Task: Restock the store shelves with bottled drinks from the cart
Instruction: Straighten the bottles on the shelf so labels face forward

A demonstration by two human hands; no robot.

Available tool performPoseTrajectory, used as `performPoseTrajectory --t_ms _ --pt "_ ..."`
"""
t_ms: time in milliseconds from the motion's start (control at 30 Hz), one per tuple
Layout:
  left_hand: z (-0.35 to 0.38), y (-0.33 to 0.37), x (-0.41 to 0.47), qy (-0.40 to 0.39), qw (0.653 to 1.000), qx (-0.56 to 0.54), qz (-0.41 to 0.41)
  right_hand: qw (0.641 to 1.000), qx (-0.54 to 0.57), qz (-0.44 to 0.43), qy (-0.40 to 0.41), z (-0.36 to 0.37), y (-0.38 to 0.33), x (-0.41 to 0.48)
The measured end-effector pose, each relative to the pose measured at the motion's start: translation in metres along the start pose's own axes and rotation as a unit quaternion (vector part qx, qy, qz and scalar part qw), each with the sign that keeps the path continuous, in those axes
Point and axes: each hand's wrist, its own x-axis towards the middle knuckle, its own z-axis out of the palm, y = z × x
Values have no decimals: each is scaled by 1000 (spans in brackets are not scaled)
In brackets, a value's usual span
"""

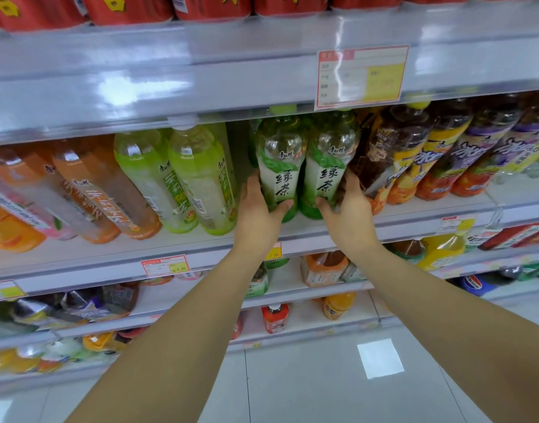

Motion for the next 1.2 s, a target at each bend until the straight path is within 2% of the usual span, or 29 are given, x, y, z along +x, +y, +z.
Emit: performPoseTrajectory --t_ms 333,500,633,733,967,1067,1133,1200 --pt "5 -18 5 1 998 -43 51 998 27 -45 22 12 10 6" --pt "4 -19 3 2 994 -60 88 990 56 -111 59 16 13 -2" --pt "3 -6 7 8 990 -80 111 975 31 -190 113 13 10 1" --pt "7 -6 8 20 987 -101 122 966 39 -230 109 13 13 10" --pt "11 -9 8 20 986 -96 138 957 42 -264 116 17 23 17" --pt "9 -7 5 5 982 -139 128 955 28 -273 113 13 19 13" --pt "4 -2 9 1 977 -176 118 939 -16 -312 140 10 13 7" --pt "-1 3 22 10 971 -216 98 907 -77 -374 178 3 6 4"
